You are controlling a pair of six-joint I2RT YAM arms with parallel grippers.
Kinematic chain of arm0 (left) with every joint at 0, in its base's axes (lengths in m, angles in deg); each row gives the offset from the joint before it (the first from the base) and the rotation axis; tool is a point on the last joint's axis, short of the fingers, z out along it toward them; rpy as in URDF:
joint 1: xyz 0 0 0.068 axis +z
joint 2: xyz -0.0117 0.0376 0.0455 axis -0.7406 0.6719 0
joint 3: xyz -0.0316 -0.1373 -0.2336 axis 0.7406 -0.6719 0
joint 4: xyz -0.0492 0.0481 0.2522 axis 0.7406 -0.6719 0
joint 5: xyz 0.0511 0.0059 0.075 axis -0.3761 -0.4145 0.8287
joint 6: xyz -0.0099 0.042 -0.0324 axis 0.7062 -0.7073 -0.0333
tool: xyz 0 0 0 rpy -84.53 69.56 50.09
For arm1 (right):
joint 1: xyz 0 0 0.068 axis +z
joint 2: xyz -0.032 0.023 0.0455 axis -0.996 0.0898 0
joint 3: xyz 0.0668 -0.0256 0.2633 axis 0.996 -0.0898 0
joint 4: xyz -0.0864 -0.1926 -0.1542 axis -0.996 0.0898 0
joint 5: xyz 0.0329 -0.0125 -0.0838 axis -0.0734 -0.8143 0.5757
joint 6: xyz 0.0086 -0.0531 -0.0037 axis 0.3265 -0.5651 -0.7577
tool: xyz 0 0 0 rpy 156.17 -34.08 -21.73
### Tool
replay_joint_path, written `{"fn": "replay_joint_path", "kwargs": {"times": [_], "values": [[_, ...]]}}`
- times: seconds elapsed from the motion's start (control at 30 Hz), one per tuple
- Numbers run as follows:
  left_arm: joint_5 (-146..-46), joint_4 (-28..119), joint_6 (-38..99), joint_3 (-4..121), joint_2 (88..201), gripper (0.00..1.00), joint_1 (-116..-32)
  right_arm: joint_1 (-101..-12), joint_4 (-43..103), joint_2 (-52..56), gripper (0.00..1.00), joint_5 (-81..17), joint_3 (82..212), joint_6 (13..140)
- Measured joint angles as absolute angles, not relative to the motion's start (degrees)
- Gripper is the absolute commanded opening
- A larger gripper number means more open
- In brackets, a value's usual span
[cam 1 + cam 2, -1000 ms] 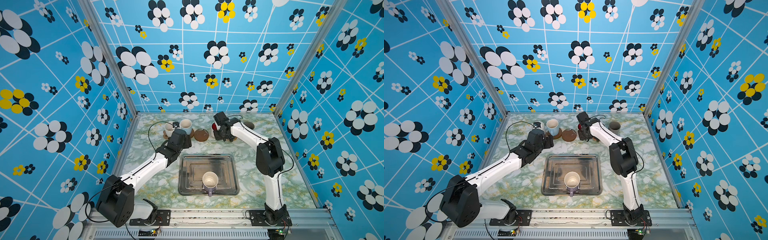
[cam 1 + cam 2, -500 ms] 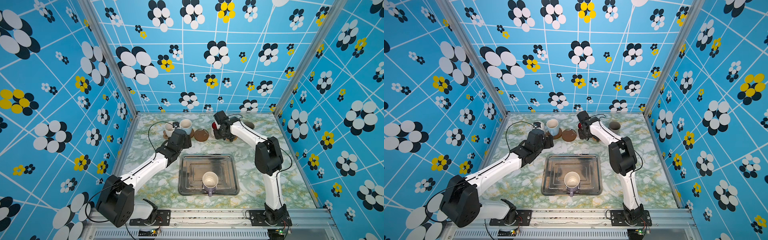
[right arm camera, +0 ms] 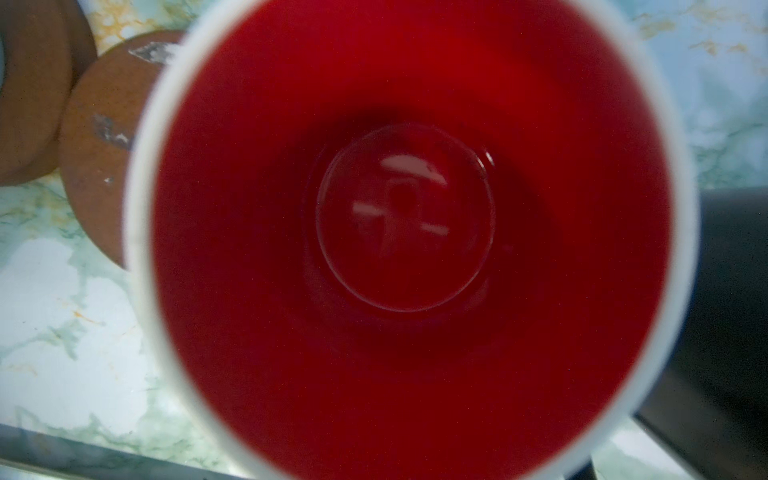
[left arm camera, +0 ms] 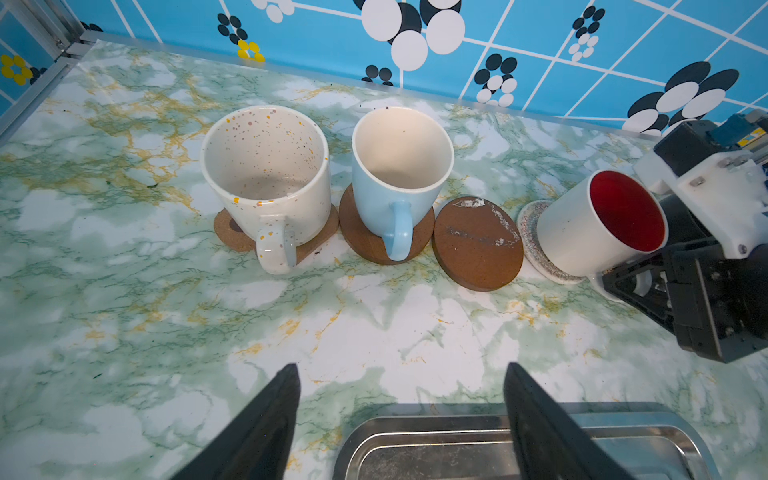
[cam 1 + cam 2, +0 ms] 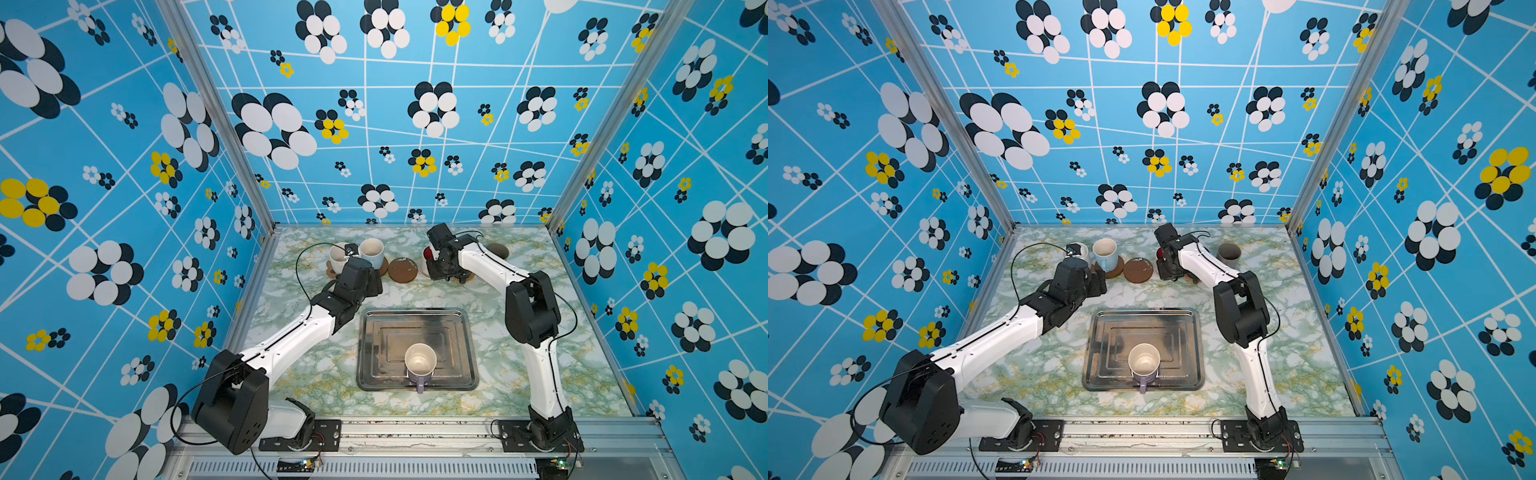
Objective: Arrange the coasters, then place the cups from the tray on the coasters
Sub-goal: 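Lower the red-lined mug onto the woven coaster beside the black mug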
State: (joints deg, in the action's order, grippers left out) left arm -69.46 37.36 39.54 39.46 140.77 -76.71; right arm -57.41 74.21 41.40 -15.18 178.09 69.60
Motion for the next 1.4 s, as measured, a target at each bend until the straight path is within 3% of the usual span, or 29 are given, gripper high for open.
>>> {"fn": "replay_joint_path", "kwargs": {"times": [1.4], "values": [[-69.46,37.36,39.56,39.46,140.77,0.78,-76.67,-57.89,75.39,44.0,0.0,-15.4,180.65,69.6]]}}
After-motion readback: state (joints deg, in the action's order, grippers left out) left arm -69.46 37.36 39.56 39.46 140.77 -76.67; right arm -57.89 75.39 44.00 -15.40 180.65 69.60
